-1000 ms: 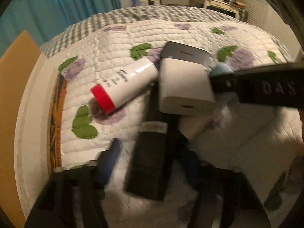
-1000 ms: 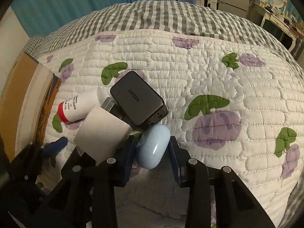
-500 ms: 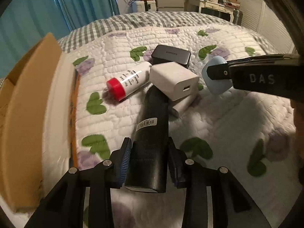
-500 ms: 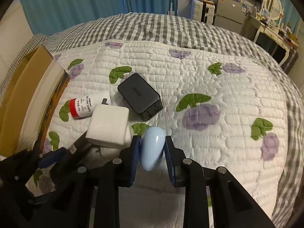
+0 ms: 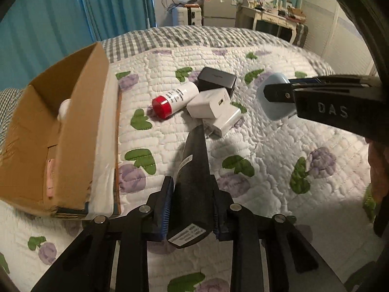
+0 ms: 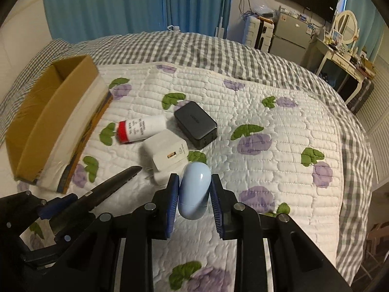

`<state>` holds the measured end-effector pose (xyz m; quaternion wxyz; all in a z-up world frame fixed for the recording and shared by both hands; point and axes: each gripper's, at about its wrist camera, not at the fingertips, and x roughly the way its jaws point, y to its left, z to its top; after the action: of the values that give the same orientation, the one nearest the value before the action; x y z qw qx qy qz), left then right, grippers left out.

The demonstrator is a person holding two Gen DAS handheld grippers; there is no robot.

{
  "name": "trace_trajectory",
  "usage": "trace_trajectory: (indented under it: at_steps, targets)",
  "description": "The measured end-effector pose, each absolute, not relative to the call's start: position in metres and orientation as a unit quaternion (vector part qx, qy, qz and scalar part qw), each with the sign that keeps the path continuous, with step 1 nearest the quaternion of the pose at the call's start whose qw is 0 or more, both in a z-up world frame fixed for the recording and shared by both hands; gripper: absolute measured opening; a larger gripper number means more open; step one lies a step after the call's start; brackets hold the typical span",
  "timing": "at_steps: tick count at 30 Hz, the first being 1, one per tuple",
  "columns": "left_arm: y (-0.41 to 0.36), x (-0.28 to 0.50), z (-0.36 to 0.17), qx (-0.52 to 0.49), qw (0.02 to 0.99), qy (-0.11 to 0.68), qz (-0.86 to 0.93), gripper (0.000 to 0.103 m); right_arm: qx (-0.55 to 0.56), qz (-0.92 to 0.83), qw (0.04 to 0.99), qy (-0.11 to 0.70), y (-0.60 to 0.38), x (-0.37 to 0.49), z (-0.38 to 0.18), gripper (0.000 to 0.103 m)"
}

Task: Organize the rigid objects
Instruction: 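Place the black remote and blue earbud case into the box with both tools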

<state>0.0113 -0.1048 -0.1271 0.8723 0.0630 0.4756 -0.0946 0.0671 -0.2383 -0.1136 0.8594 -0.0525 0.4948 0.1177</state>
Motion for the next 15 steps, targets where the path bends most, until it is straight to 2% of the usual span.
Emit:
trace_trajectory:
  at_steps: [7,15]
  targets:
    - [-0.090,0.008,-0.092,0.034,0.888,0.450,-0.091,0.023,-0.053,0.121,0.872,0.471,-0.232,0.051,-0.071,0.025]
    - [-0.067,0.008,-0.021,0.034,0.917,0.388,-0.086,0.021,-0.059,0.137,0.891,0.429,-0.207,0.042,-0.008,0.025]
